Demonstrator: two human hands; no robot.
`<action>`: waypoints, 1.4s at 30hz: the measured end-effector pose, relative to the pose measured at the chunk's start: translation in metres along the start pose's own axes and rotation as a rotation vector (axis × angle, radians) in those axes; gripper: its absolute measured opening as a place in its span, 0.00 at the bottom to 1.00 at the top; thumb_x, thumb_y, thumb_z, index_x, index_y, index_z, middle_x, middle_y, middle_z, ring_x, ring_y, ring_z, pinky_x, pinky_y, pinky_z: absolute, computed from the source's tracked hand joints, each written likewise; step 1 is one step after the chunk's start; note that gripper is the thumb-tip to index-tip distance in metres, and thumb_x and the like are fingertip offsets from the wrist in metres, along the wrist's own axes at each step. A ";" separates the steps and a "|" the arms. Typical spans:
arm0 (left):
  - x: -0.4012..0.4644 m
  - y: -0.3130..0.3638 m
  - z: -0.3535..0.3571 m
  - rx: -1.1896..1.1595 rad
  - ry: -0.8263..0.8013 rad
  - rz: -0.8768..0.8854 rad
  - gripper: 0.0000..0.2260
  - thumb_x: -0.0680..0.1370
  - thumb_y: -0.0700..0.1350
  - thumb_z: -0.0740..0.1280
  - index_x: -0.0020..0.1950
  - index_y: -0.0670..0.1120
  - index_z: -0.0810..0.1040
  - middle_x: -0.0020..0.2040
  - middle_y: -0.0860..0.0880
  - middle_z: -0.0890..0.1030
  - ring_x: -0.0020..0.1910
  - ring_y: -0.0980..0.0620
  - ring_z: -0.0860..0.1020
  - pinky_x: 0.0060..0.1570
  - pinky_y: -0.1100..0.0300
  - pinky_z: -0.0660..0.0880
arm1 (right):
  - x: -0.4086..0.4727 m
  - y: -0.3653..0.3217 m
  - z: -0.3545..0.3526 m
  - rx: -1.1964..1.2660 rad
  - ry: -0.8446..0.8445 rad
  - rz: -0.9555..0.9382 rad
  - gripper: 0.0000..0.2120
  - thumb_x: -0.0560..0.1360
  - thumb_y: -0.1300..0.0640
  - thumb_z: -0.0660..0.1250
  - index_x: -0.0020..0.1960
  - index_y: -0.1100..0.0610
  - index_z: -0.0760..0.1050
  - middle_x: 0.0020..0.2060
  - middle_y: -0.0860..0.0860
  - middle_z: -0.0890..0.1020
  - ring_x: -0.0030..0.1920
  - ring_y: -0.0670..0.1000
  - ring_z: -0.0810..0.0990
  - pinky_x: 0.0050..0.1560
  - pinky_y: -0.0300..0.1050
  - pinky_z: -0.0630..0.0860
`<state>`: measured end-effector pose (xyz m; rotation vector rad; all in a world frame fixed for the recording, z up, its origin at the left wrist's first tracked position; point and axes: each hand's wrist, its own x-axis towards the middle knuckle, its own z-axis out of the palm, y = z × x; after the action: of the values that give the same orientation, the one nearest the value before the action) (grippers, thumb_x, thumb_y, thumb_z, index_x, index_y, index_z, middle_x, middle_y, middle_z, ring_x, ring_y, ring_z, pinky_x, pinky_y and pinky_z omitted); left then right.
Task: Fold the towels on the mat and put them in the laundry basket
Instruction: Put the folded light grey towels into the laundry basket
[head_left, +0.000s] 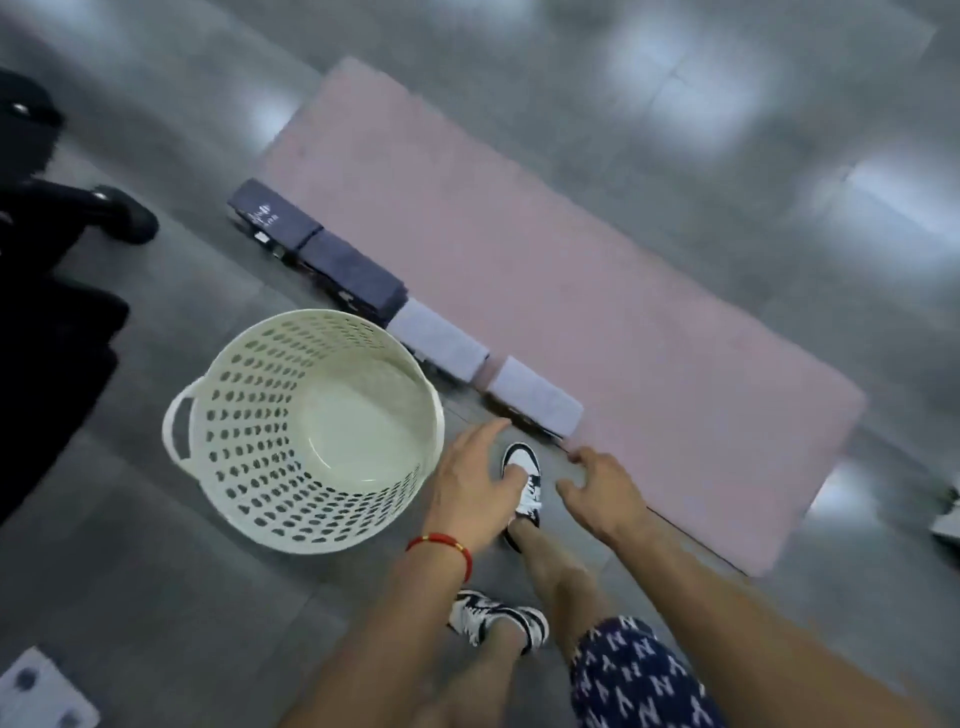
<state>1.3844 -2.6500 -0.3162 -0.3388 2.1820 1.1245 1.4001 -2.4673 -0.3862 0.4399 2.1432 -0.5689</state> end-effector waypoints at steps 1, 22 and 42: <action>0.027 -0.003 0.012 0.007 -0.041 0.007 0.23 0.79 0.44 0.66 0.74 0.52 0.69 0.73 0.53 0.70 0.73 0.54 0.67 0.69 0.66 0.58 | 0.023 0.013 0.005 0.067 -0.006 0.049 0.23 0.77 0.50 0.66 0.71 0.54 0.72 0.69 0.55 0.75 0.67 0.56 0.74 0.66 0.47 0.69; 0.462 -0.280 0.244 0.066 0.064 0.004 0.29 0.80 0.47 0.66 0.79 0.51 0.61 0.72 0.49 0.73 0.69 0.49 0.73 0.71 0.52 0.68 | 0.426 0.183 0.235 1.080 0.228 0.214 0.29 0.79 0.53 0.69 0.77 0.52 0.63 0.65 0.48 0.76 0.60 0.46 0.78 0.62 0.45 0.78; 0.455 -0.270 0.237 -0.575 -0.195 -0.397 0.21 0.70 0.45 0.79 0.59 0.39 0.81 0.53 0.44 0.86 0.55 0.45 0.84 0.51 0.55 0.80 | 0.410 0.214 0.205 1.415 0.215 0.195 0.40 0.69 0.64 0.79 0.73 0.42 0.67 0.58 0.59 0.81 0.55 0.57 0.84 0.53 0.51 0.83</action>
<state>1.2770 -2.5932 -0.8828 -0.8310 1.5002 1.4571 1.4044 -2.3551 -0.8791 1.4633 1.5077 -1.9355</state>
